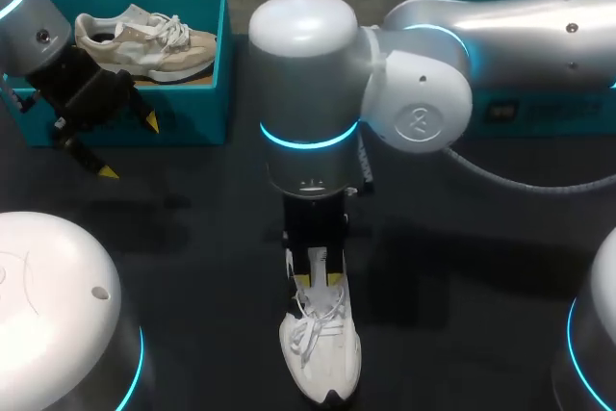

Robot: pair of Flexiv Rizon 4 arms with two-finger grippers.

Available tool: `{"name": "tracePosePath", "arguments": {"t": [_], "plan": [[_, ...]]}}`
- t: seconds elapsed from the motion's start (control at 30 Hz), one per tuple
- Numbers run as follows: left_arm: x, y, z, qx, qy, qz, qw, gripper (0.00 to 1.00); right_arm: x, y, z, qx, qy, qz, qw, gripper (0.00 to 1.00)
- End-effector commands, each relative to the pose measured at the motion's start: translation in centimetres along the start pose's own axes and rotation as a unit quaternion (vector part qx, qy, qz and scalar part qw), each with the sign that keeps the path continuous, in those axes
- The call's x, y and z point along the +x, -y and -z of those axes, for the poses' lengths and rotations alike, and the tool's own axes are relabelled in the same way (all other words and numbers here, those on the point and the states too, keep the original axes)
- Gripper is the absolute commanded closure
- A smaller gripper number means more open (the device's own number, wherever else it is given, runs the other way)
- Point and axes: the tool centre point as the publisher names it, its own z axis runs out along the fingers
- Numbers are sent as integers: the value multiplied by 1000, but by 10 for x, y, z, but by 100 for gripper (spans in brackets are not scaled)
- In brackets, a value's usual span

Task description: Take the shoe out of the shoebox, open the shoe tongue, remove and reinsert the insole, then place the shoe into the shoebox

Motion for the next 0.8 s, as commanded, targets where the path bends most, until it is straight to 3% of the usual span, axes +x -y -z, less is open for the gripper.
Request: {"name": "tracePosePath", "arguments": {"t": [0.03, 0.43, 0.8], "plan": [[0, 0, 0, -1, -2, 0, 1000, 0, 9, 0, -11, -2, 3, -230, 973, 74], [0, 0, 0, -1, -2, 0, 1000, 0, 7, -21, -33, 10, 3, -244, 970, 73], [0, 0, 0, -1, -2, 0, 1000, 0, 14, -27, -19, -26, -11, -216, 976, 70]]}}
